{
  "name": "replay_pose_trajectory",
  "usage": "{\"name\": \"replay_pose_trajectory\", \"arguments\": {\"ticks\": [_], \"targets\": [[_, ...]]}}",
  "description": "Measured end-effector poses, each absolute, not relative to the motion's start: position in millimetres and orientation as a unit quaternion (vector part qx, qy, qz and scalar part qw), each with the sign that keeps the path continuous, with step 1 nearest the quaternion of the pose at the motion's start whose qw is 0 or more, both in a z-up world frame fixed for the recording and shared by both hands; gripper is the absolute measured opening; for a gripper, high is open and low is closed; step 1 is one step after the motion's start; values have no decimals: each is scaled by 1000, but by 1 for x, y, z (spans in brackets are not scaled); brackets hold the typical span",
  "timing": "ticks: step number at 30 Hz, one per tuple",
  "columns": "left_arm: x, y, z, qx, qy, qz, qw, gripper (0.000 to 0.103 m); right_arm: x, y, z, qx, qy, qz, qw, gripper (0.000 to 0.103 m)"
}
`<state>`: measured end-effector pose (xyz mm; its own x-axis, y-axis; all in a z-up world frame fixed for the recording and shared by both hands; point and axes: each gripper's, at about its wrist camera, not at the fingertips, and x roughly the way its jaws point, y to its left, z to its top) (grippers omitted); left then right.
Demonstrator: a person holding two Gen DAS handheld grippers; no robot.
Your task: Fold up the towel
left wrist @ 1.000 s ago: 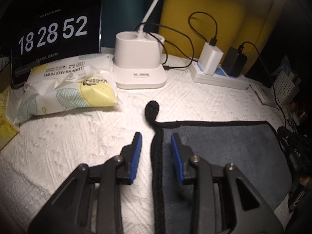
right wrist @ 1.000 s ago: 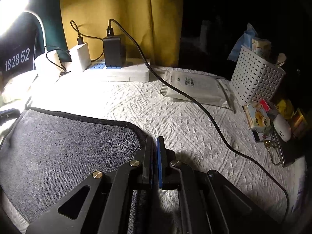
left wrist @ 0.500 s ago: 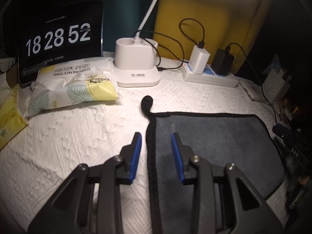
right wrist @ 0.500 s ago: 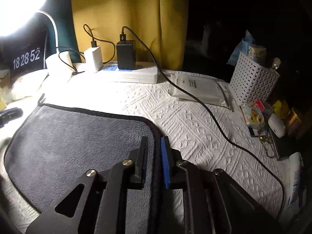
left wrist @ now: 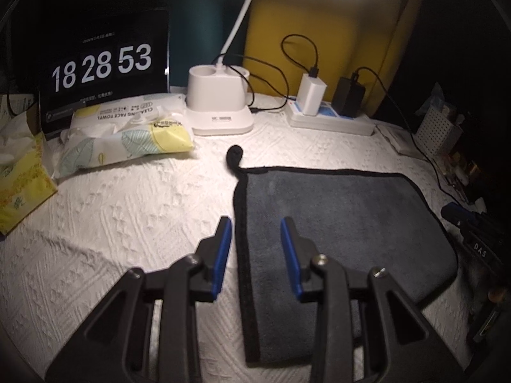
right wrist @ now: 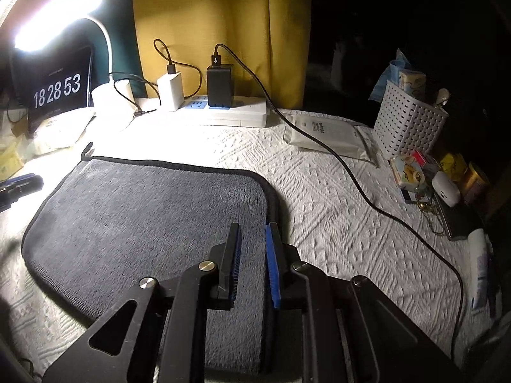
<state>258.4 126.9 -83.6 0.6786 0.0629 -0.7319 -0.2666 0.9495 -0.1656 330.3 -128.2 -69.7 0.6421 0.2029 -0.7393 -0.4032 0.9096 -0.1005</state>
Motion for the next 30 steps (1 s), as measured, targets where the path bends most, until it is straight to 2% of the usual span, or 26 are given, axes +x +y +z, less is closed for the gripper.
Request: {"name": "replay_pose_trajectory", "arguments": {"ticks": [4, 5, 6, 7, 30], "targets": [[250, 122, -80, -128, 386, 88, 909, 36, 319, -131, -66, -128, 385, 169, 898, 17], [247, 121, -79, -127, 385, 88, 910, 46, 315, -132, -65, -129, 385, 168, 898, 17], [245, 121, -78, -128, 383, 86, 911, 51, 313, -132, -64, -129, 385, 169, 898, 17], [242, 119, -77, -127, 381, 85, 912, 52, 311, -132, -63, -129, 384, 169, 898, 17], [193, 91, -71, -122, 385, 53, 913, 52, 257, -130, -53, -128, 382, 172, 899, 17]]}}
